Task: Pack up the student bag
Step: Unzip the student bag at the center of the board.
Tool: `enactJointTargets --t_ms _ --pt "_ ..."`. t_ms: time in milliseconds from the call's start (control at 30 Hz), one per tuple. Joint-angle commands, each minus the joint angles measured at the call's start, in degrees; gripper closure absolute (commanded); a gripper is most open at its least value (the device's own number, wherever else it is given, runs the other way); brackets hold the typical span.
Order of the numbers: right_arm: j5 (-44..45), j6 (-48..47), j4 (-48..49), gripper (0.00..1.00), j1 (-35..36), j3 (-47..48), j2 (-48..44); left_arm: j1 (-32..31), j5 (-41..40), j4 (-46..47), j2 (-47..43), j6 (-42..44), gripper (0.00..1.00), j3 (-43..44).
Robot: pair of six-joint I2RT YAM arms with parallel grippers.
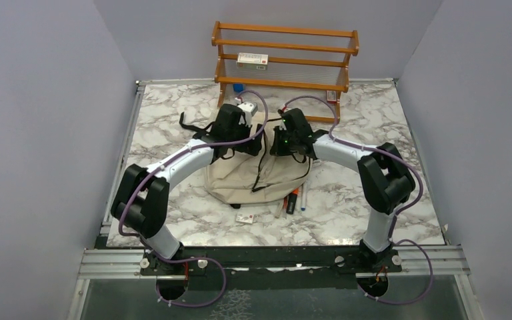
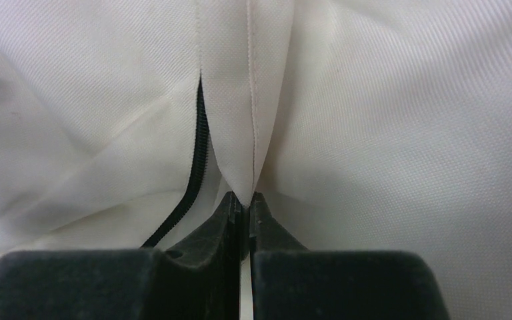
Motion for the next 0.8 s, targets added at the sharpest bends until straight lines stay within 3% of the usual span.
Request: enactJointTargets --t_ms 0,333,533,767 --pt "-8.7 4.6 5.5 0.94 -3.9 -4.6 -2.0 -2.9 -4.5 -4.0 2.4 1.8 0.07 3.6" --pt "-23.6 13.0 16.4 0.97 -8.0 -9.8 -0.2 -9.1 -11.5 -8.1 6.1 4.4 0.11 7.2" --pt "-25.3 14.6 18.8 0.98 -8.7 -10.9 0.2 -12.1 -15.3 -9.9 9.2 6.8 0.16 10.3" --pt "-26.0 14.5 19.2 0.99 -9.4 -11.6 -0.3 -15.1 -25.9 -12.8 13.1 10.1 0.23 12.5"
